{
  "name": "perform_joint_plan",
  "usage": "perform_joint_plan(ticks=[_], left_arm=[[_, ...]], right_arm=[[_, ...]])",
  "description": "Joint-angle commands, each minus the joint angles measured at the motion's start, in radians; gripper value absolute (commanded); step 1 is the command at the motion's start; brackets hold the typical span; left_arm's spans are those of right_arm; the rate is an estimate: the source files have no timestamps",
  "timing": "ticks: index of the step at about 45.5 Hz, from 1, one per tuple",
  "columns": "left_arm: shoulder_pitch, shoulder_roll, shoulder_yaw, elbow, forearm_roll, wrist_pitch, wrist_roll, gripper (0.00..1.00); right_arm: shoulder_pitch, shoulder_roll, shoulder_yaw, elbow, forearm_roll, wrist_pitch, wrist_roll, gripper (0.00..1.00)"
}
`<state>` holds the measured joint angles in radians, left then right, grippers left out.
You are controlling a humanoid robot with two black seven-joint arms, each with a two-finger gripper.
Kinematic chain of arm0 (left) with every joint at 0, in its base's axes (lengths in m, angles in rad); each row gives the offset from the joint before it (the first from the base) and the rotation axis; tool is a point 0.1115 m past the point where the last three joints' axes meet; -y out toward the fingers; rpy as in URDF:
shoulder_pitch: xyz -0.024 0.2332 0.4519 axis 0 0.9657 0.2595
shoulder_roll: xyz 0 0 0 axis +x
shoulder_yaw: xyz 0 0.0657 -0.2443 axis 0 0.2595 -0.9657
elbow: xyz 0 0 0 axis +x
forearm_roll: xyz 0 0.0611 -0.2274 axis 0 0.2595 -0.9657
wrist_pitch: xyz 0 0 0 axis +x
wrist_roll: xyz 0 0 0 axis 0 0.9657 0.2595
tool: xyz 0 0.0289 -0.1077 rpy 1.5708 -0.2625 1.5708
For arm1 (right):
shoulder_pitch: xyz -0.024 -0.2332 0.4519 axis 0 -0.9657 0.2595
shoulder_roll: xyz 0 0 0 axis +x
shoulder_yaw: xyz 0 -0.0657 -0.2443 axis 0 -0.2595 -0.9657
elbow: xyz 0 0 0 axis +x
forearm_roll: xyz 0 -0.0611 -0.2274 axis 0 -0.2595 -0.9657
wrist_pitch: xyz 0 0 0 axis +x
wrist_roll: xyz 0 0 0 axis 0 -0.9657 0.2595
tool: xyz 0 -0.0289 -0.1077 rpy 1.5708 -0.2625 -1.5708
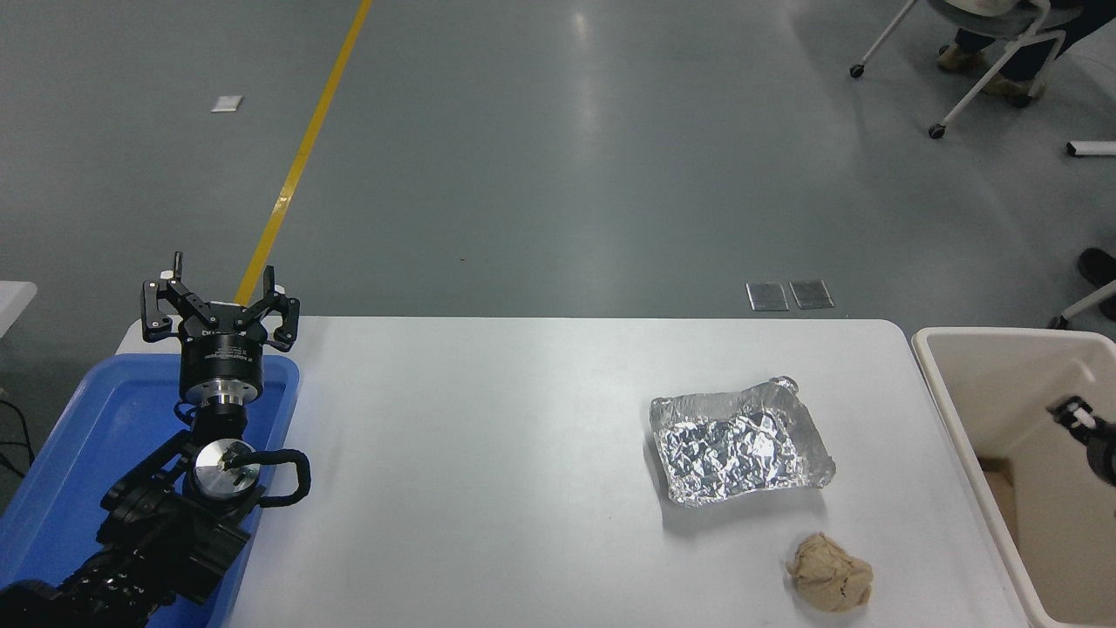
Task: Pick up paper cup place in dustbin
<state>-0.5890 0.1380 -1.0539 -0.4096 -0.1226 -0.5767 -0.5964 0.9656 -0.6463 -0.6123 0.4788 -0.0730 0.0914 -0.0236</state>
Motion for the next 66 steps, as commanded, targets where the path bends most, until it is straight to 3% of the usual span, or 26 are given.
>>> perform_joint_plan(ticks=[1, 16, 28, 51, 61, 66], left_arm=[[0.0, 0.0, 0.0, 0.0, 0.0, 0.0, 0.001, 0.99], [0.0, 0.0, 0.002, 0.0, 0.0, -0.002, 0.001, 0.99], [0.0, 0.0, 0.002, 0.0, 0.0, -0.002, 0.001, 0.99], [0.0, 0.0, 0.0, 0.0, 0.0, -0.002, 0.001, 0.99], [0.0, 0.0, 0.0, 0.0, 0.0, -0.002, 0.001, 0.99], [0.0, 0.0, 0.002, 0.0, 0.0, -0.002, 0.001, 0.99]], right_arm=[[0.382, -0.067, -0.3, 0.346, -0.021, -0.001, 0.004, 0.99], [0.948, 0.082, -0.627, 0.88, -0.018, 0.056, 0.004, 1.0], [1.258, 0.215, -0.659, 1.176, -0.01, 0.12, 0.002, 1.0], [1.498, 0.244, -0.517, 1.267, 0.041, 0.531, -0.001, 1.0], [1.49, 0.267, -0.507, 1.267, 0.044, 0.561, -0.013, 1.0], [1.486, 0.269, -0.507, 1.267, 0.042, 0.559, -0.039, 1.0]])
